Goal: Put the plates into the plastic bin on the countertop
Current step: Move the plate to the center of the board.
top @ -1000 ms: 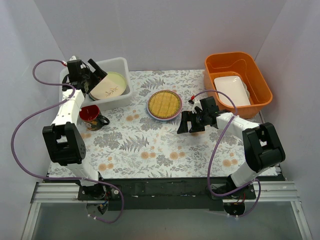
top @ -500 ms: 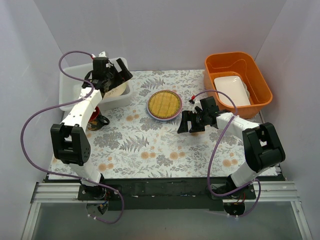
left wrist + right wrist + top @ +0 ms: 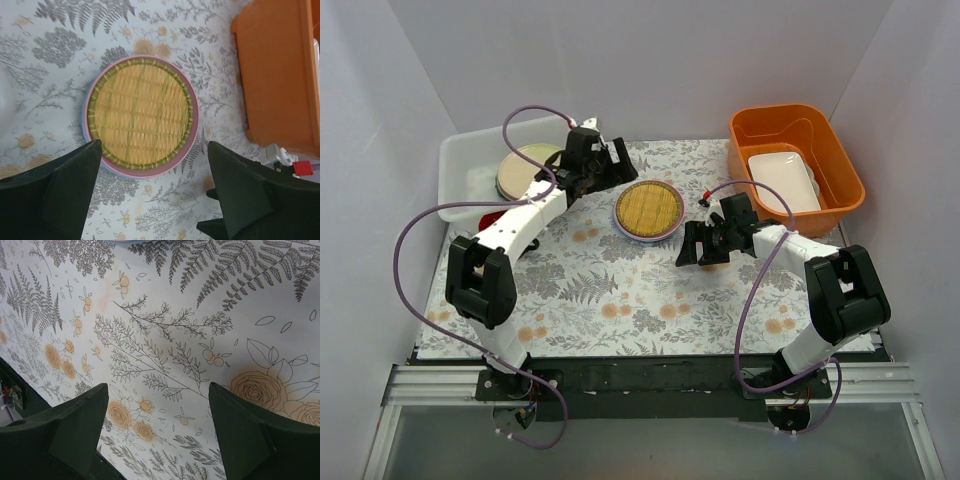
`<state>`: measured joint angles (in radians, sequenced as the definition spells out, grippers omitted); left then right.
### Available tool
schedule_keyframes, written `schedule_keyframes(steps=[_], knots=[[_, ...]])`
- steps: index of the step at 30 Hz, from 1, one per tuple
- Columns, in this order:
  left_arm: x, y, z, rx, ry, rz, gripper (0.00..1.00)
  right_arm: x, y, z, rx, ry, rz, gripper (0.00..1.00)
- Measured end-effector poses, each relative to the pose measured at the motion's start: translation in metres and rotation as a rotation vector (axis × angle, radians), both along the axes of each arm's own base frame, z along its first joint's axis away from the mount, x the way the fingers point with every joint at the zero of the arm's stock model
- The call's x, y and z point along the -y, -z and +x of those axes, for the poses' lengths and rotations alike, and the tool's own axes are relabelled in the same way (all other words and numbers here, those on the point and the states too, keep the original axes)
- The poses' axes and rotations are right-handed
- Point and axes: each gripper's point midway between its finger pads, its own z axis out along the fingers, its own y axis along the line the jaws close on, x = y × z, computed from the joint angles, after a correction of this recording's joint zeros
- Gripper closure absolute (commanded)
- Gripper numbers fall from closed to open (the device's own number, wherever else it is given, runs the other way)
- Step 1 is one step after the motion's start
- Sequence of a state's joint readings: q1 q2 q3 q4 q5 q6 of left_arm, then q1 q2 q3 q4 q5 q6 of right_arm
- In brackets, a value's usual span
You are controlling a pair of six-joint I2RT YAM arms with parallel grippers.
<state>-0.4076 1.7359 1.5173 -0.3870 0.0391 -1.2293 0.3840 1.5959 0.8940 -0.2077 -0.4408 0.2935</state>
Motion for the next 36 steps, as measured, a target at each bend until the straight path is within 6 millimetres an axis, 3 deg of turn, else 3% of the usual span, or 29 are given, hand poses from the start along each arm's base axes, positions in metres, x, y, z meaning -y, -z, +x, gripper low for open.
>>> schedule_keyframes(steps=[5, 11, 15, 27, 36], knots=[[0.031, 0.041, -0.008, -0.068, 0.039, 0.044, 0.18, 0.0, 0.0, 0.0, 0.0, 0.0, 0.0, 0.13], [0.034, 0.101, -0.01, -0.173, 0.017, 0.111, 0.17, 0.0, 0.0, 0.0, 0.0, -0.001, 0.0, 0.12], [0.033, 0.126, -0.01, -0.215, 0.005, 0.139, 0.17, 0.0, 0.0, 0.0, 0.0, -0.001, 0.0, 0.12], [0.031, 0.152, -0.003, -0.23, -0.009, 0.168, 0.17, 0.0, 0.0, 0.0, 0.001, -0.001, 0.0, 0.12], [0.042, 0.167, 0.004, -0.223, 0.006, 0.148, 0.17, 0.0, 0.0, 0.0, 0.001, -0.001, 0.0, 0.13]])
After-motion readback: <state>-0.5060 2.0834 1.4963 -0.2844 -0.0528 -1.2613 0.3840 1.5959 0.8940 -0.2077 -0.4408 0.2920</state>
